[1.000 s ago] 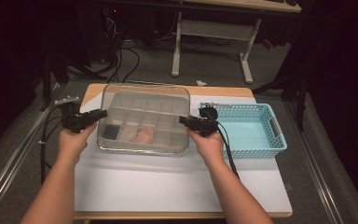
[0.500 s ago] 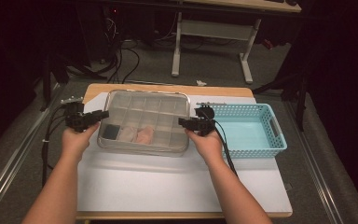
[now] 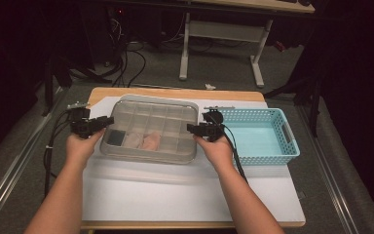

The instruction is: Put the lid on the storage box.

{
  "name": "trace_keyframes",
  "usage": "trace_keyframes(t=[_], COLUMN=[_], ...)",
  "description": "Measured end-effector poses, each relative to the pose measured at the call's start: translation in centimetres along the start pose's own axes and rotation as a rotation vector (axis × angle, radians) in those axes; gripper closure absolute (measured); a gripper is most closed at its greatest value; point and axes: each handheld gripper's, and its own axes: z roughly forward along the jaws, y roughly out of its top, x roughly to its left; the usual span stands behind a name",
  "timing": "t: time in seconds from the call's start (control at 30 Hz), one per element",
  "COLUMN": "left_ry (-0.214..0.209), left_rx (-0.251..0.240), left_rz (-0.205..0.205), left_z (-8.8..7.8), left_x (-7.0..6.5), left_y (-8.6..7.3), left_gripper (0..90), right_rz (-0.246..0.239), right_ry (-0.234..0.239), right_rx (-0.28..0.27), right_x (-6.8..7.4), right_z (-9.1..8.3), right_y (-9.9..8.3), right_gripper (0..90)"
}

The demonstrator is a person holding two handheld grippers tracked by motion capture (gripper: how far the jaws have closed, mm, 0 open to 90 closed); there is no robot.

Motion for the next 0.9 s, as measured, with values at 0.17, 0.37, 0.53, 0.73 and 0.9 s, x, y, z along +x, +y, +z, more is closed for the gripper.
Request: trace_keyframes(t=[0.17,0.37,0.53,0.73,0.9], left_ry=[0.011,0.019,0.032,0.047,0.047], left_rx=[-0.005,-0.040,-0.068,-0.083,-0.085], left_rz=[0.015,0.047,0.078,0.095,0.113], left_z=[-0.5,-1.8,-3.4,-5.8,-7.9], left_x=[0.0,-0.7,-1.1,-1.7,-2.6], left_y=[-0.1,-0.3,-1.2,-3.3,-5.1], left_gripper=[60.3,58.0,53.1,49.3,48.6], right_rz=[-0.018,-0.063,-0.106,-0.137,-0.161], right_ry=[-0.010,-0.015,0.004,0.021,0.038], right_rx=[-0.019,-0.052,-0.075,-0.087,-0.091], right_x=[0.0,0.4,0.8,1.2,1.8], right_z=[-0.6,-1.7,-3.0,-4.2,-5.0], right_y=[0.0,-0.4,-1.8,-3.6,-5.0], right_gripper=[43.7,46.8,52.1,56.8,58.4])
